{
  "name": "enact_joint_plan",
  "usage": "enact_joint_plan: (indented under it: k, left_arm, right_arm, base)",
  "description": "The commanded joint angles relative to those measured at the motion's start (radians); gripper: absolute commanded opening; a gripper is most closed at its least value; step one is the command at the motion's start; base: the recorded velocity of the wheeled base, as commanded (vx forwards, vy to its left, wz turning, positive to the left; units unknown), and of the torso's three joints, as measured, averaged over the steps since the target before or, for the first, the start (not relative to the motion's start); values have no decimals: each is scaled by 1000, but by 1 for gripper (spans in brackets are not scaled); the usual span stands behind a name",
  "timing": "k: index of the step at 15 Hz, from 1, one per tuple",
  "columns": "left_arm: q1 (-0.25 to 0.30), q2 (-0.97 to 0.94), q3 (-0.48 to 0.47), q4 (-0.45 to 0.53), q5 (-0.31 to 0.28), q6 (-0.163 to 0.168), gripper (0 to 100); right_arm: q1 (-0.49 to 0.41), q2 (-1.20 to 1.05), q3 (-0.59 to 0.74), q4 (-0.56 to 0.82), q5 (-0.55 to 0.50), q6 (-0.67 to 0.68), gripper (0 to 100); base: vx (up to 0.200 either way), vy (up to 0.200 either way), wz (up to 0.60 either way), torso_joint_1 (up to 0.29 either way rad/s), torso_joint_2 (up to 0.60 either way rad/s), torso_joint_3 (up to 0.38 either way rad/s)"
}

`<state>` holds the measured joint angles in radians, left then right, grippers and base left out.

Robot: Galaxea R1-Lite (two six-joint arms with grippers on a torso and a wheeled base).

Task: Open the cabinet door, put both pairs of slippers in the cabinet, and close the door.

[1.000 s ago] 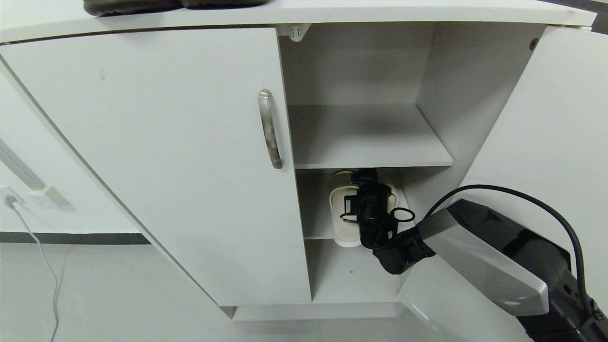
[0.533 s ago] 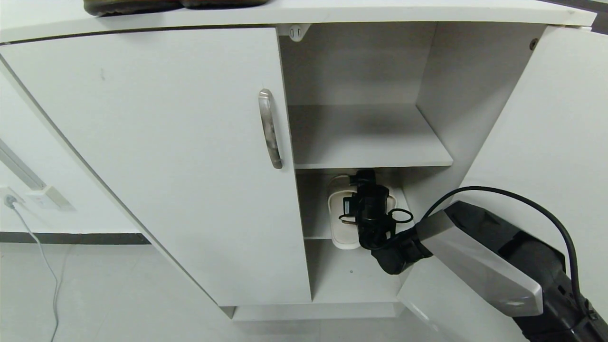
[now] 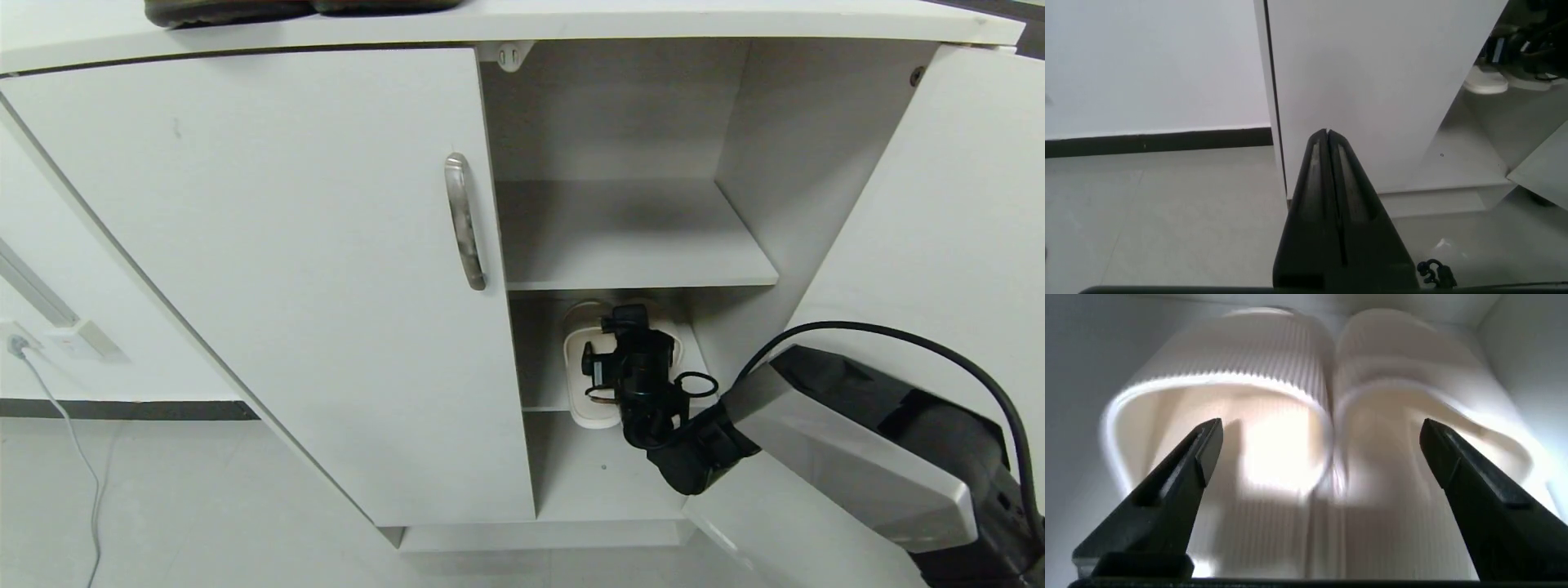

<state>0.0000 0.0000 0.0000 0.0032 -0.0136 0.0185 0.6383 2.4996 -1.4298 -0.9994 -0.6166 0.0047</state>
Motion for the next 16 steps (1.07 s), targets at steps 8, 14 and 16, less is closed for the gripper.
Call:
enact_joint_plan:
  k: [8, 14, 16]
  left_arm:
    - [0, 2, -2, 0, -2, 0, 0]
    - [0, 2, -2, 0, -5, 0, 0]
    - [0, 2, -2, 0, -5, 0, 0]
  right_arm:
    - [133, -360, 571, -193, 5, 35, 100]
    - [216, -389, 609, -194, 3, 34, 100]
    - [216, -389, 611, -194, 3, 35, 100]
  base:
    - [0, 0, 0, 0, 0, 0]
    - [0, 0, 0, 0, 0, 0]
    - [-200, 0, 0, 0, 2, 9]
